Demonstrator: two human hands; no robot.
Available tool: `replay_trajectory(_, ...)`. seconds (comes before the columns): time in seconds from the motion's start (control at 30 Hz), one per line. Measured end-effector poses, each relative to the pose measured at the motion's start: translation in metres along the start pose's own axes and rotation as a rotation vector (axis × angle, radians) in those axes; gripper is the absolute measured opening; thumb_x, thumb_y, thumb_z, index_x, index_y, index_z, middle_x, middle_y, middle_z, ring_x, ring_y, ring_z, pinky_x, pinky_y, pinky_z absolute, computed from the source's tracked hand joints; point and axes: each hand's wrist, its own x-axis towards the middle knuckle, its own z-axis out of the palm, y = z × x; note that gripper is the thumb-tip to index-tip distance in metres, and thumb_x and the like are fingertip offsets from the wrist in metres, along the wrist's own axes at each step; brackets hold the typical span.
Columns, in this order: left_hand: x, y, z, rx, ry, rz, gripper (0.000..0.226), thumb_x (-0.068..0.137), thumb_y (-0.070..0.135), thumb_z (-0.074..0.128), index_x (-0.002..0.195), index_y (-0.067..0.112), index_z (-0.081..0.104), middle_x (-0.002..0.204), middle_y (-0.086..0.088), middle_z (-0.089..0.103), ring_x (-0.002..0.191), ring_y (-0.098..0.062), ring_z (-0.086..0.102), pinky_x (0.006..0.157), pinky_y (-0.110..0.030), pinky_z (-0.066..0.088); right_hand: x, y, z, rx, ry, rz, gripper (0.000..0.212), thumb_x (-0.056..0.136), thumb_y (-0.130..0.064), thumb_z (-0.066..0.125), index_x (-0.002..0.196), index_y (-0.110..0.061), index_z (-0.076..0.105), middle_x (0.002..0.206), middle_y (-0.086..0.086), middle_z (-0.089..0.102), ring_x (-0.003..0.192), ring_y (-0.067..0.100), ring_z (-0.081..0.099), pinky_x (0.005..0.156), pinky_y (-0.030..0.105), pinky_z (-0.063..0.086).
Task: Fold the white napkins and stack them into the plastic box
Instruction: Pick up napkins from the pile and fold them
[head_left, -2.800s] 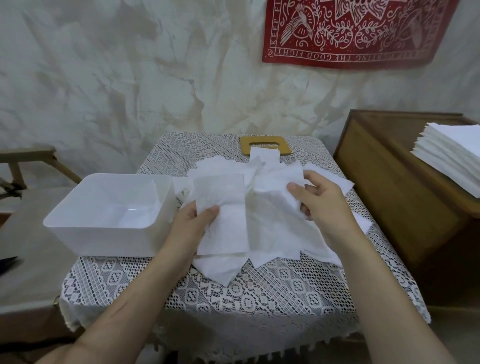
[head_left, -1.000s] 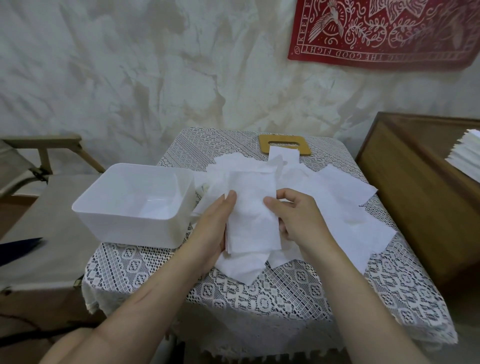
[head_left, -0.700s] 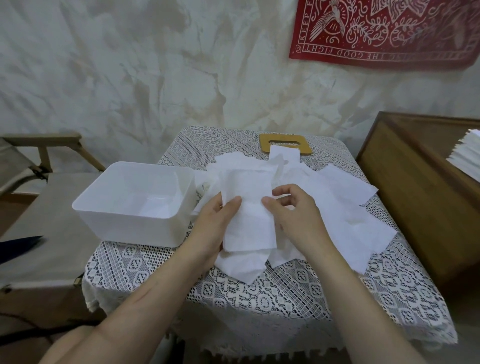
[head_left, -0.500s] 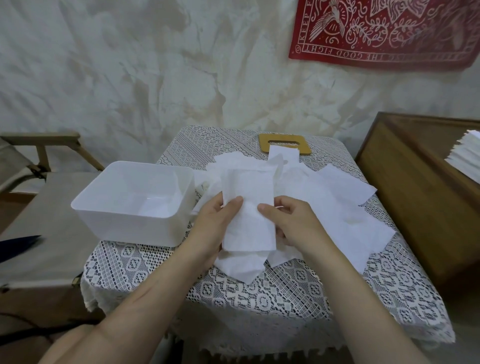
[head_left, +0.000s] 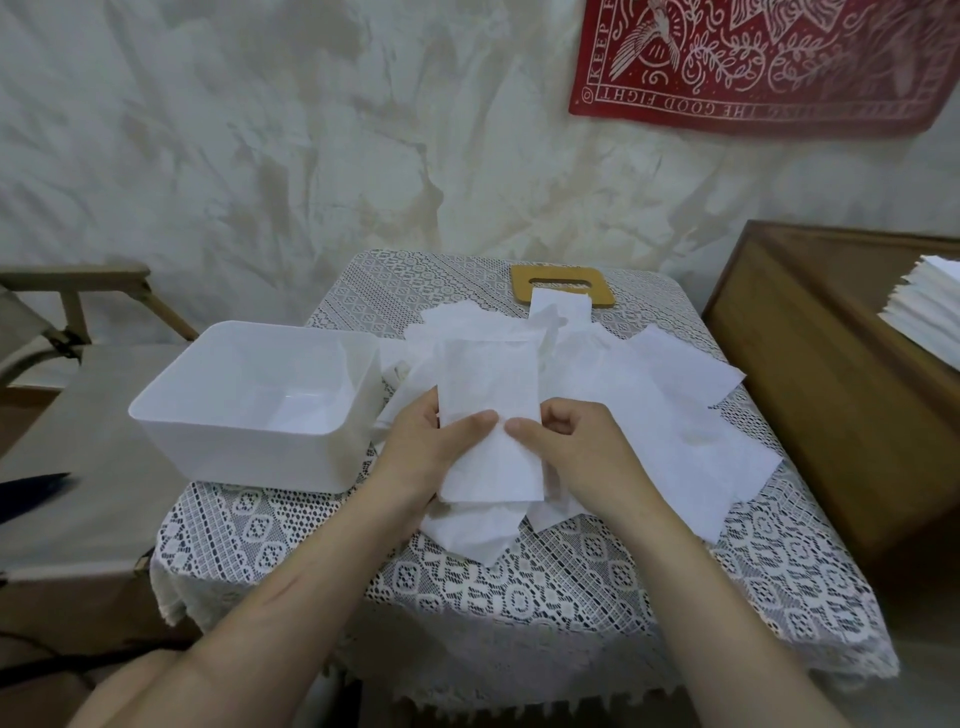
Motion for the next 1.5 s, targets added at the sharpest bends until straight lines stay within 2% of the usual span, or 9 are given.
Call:
replay_trajectory(0.1, 0.001, 0.0, 0.001, 0.004, -0.004, 0.001, 0.028, 0.092, 0.017, 0.075, 0.119, 0.018, 0.069, 0.11, -0.006, 0.079, 0.105, -0.03, 0.074, 0.088, -0.05, 0.061, 0.001, 0.002, -0.001, -0.019, 0.032, 0.009, 0.042, 0.094, -0.037, 0.071, 0.057, -0.022, 0.056, 0.052, -0.014, 0.047, 0.054, 0.009, 0.043, 0.061, 0.031, 0.032)
replay_trajectory(0.27, 0.006, 0.004, -0.01, 0.033, 0.052, -0.016, 0.021, 0.1, 0.019, 0.066, 0.12, 0.016, 0.07, 0.112, -0.007, 0.078, 0.108, -0.033, 0.073, 0.095, -0.052, 0.058, 0.001, 0.005, -0.015, -0.083, 0.08, 0.035, 0.021, 0.094, -0.033, 0.068, 0.077, -0.023, 0.074, 0.071, -0.009, 0.074, 0.068, 0.011, 0.061, 0.075, 0.036, 0.048)
replay_trajectory(0.37, 0.005, 0.005, -0.015, 0.029, 0.061, -0.032, 0.021, 0.103, 0.02, 0.061, 0.122, 0.018, 0.069, 0.114, -0.005, 0.078, 0.108, -0.03, 0.073, 0.096, -0.049, 0.058, 0.0, 0.01, -0.026, -0.24, 0.102, 0.075, 0.013, 0.092, -0.033, 0.068, 0.082, -0.028, 0.073, 0.071, -0.011, 0.074, 0.063, 0.013, 0.058, 0.065, 0.031, 0.044)
replay_trajectory(0.5, 0.002, 0.005, -0.013, 0.049, 0.053, -0.027, 0.021, 0.103, 0.019, 0.06, 0.122, 0.018, 0.068, 0.111, -0.002, 0.079, 0.105, -0.025, 0.075, 0.088, -0.042, 0.058, -0.002, 0.014, -0.032, -0.338, 0.099, 0.102, 0.003, 0.09, -0.03, 0.07, 0.091, -0.033, 0.07, 0.075, -0.009, 0.072, 0.076, 0.009, 0.066, 0.06, 0.024, 0.039)
replay_trajectory(0.63, -0.001, 0.008, -0.011, 0.057, 0.066, -0.019, 0.019, 0.103, 0.018, 0.061, 0.12, 0.016, 0.068, 0.105, 0.001, 0.08, 0.099, -0.02, 0.076, 0.079, -0.033, 0.058, -0.004, 0.014, -0.028, -0.435, 0.051, 0.105, 0.016, 0.089, -0.031, 0.071, 0.104, -0.036, 0.068, 0.084, -0.01, 0.063, 0.082, 0.013, 0.062, 0.064, 0.024, 0.042)
replay_trajectory(0.83, -0.003, 0.008, -0.011, 0.063, 0.07, -0.022, 0.018, 0.103, 0.017, 0.06, 0.119, 0.018, 0.069, 0.106, 0.001, 0.08, 0.1, -0.02, 0.076, 0.085, -0.038, 0.058, -0.008, 0.011, -0.024, -0.585, 0.037, 0.022, 0.05, 0.093, -0.033, 0.066, 0.139, -0.039, 0.049, 0.085, -0.013, 0.059, 0.093, 0.021, 0.064, 0.089, 0.04, 0.051)
replay_trajectory(1.07, -0.005, 0.009, -0.012, 0.072, 0.067, -0.018, 0.016, 0.103, 0.017, 0.06, 0.116, 0.019, 0.068, 0.103, 0.003, 0.08, 0.096, -0.019, 0.076, 0.078, -0.034, 0.058, -0.001, 0.008, -0.017, -0.672, 0.104, -0.018, 0.005, 0.095, -0.03, 0.061, 0.098, -0.032, 0.065, 0.076, -0.013, 0.057, 0.083, 0.019, 0.061, 0.071, 0.032, 0.046)
replay_trajectory(1.4, -0.008, 0.011, -0.018, 0.045, 0.109, -0.023, 0.022, 0.102, 0.02, 0.061, 0.122, 0.016, 0.069, 0.108, -0.001, 0.08, 0.101, -0.023, 0.076, 0.085, -0.041, 0.058, -0.005, -0.018, -0.012, -0.23, 0.26, -0.157, 0.007, 0.092, -0.032, 0.069, 0.087, -0.028, 0.069, 0.075, -0.011, 0.063, 0.063, 0.004, 0.052, 0.06, 0.024, 0.042)
replay_trajectory(1.5, -0.007, 0.01, -0.019, 0.068, 0.138, -0.016, 0.02, 0.102, 0.02, 0.062, 0.119, 0.017, 0.071, 0.108, -0.002, 0.08, 0.104, -0.025, 0.075, 0.093, -0.046, 0.058, -0.005, -0.009, -0.009, -0.32, 0.175, -0.062, 0.008, 0.092, -0.032, 0.065, 0.087, -0.03, 0.071, 0.075, -0.014, 0.066, 0.068, 0.005, 0.057, 0.062, 0.024, 0.044)
